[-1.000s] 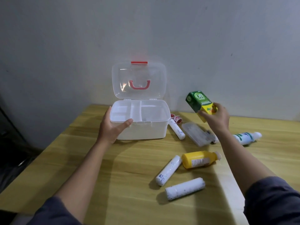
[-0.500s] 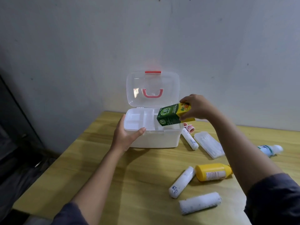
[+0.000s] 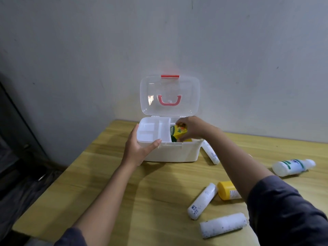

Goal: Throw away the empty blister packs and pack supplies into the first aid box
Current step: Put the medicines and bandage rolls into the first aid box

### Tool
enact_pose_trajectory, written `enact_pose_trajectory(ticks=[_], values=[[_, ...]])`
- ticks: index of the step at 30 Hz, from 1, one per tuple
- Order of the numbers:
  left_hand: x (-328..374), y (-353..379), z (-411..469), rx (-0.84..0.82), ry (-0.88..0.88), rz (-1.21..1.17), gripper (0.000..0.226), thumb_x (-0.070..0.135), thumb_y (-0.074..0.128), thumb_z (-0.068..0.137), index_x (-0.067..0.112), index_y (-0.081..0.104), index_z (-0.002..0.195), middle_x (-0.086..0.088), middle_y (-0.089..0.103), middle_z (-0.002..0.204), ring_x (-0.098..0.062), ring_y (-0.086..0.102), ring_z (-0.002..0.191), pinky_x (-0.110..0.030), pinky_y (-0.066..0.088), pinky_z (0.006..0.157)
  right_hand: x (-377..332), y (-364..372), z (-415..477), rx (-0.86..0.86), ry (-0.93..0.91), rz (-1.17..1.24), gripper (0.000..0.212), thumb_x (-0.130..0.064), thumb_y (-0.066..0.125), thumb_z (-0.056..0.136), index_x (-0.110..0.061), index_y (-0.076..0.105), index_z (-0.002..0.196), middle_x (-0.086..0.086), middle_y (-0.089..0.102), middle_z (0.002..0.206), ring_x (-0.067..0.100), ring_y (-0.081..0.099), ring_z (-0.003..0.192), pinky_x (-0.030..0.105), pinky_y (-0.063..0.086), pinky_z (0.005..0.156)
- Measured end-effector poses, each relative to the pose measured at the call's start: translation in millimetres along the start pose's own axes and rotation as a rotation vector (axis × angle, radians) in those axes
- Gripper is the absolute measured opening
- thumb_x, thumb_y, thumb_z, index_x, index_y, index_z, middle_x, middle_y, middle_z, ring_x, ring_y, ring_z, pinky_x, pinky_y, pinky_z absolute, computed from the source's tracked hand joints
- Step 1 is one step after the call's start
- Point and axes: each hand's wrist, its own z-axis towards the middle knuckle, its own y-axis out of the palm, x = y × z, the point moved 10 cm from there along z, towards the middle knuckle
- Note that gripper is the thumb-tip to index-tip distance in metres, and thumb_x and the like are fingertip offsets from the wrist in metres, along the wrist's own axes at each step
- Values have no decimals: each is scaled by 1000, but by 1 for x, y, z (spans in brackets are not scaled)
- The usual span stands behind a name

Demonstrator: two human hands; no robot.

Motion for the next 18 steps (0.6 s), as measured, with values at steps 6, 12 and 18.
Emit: enact_pose_trajectory(ticks=[6, 12, 18], values=[[-2, 1, 1, 11, 2, -15, 102, 64, 71, 48, 28, 41, 140, 20, 46, 127, -1, 43, 118, -1, 32, 80, -1, 10, 9, -15, -22, -122, 53, -27, 80, 67, -17, 61, 115, 9, 49, 120, 26, 50, 108, 36, 47, 91], [-6, 1, 1, 19, 7, -31, 97, 61, 74, 52, 30, 42, 138, 18, 49, 127, -1, 47, 116, -2, 36, 81, -6, 12, 13, -18, -27, -153, 34, -24, 77, 70, -14, 70, 102, 3, 68, 94, 17, 54, 86, 32, 49, 79], [-4, 2, 0, 11, -4, -43, 91, 53, 77, 56, 33, 40, 136, 27, 47, 118, 10, 47, 107, 5, 35, 72, -11, 14, 13, -6, -58, -172, 32, -27, 75, 73, -19, 71, 104, -1, 72, 104, 17, 61, 98, 27, 49, 78]])
